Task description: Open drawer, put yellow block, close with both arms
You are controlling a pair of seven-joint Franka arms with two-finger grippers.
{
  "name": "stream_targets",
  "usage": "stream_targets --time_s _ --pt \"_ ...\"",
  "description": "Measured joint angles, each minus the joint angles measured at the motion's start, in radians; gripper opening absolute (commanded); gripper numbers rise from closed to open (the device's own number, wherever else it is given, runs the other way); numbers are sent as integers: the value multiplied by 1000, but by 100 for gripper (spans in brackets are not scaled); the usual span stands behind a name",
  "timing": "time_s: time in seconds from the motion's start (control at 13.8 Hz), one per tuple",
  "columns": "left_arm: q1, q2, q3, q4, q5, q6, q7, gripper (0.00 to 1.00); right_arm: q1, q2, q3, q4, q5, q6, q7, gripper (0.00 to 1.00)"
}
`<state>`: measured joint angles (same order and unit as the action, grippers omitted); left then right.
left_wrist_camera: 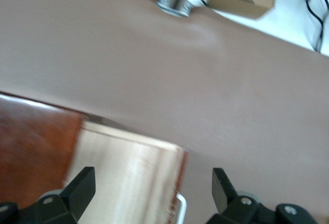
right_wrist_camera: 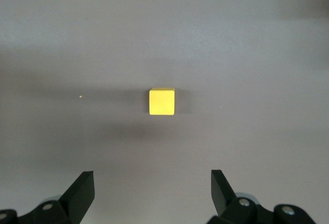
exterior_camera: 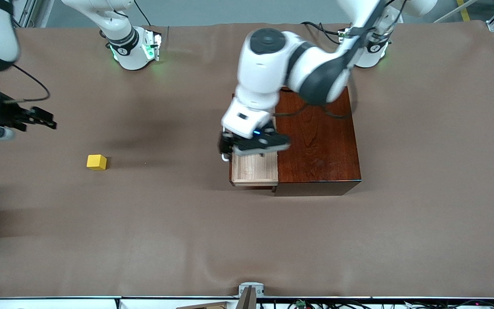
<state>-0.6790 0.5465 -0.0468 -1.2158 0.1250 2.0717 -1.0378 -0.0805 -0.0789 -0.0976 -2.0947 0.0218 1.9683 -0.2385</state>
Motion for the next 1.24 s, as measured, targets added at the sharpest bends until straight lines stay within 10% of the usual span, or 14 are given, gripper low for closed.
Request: stream_targets --time_s 0.87,1.02,1.24 --pt "383 -310 -3 -281 -31 -132 364 100 9 404 7 -158 -1 543 -1 100" --pt "417 -364 -3 -341 -31 -132 415 100 14 447 8 -157 0 580 0 33" --pt "483 -437 -3 -402 -31 -155 548 100 28 472 8 -142 1 585 29 0"
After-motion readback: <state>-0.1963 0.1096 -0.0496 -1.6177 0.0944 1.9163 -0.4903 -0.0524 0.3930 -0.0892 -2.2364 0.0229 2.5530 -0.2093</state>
